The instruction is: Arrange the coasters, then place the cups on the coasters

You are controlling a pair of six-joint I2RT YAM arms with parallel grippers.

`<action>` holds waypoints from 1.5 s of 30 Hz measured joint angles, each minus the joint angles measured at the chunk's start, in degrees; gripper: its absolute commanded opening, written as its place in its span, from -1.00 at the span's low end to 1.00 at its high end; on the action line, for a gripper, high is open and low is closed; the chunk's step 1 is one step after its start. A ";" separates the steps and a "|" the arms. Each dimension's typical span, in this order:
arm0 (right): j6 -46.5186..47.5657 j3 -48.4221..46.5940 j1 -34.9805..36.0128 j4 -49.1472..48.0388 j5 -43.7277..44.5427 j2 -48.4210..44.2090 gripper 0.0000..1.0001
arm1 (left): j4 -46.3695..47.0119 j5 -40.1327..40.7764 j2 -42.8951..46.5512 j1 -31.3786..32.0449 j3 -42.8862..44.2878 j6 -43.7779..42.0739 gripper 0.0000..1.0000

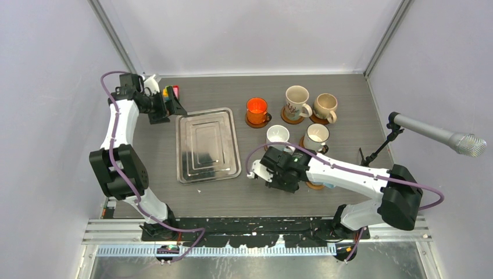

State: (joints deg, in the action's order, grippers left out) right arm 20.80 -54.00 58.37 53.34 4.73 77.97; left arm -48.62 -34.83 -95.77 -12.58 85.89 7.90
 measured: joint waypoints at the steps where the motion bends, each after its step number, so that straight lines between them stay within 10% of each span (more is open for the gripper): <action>1: -0.15 -0.72 0.00 0.31 -0.52 -0.07 -0.24 | -0.09 0.39 0.00 0.00 0.00 -0.59 1.00; 22: -9.51 -30.64 -16.46 -2.82 -9.27 8.04 0.22 | -4.74 15.04 -7.23 -0.13 -5.92 -16.44 0.64; 45: -11.52 -34.88 -29.09 -3.65 -9.29 9.77 0.24 | 1.73 23.93 -15.32 8.55 -8.55 -18.49 -0.13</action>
State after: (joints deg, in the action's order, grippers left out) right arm 9.28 -88.88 29.28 49.69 -4.56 87.74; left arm -46.89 -10.90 -111.09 -4.03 77.34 -10.59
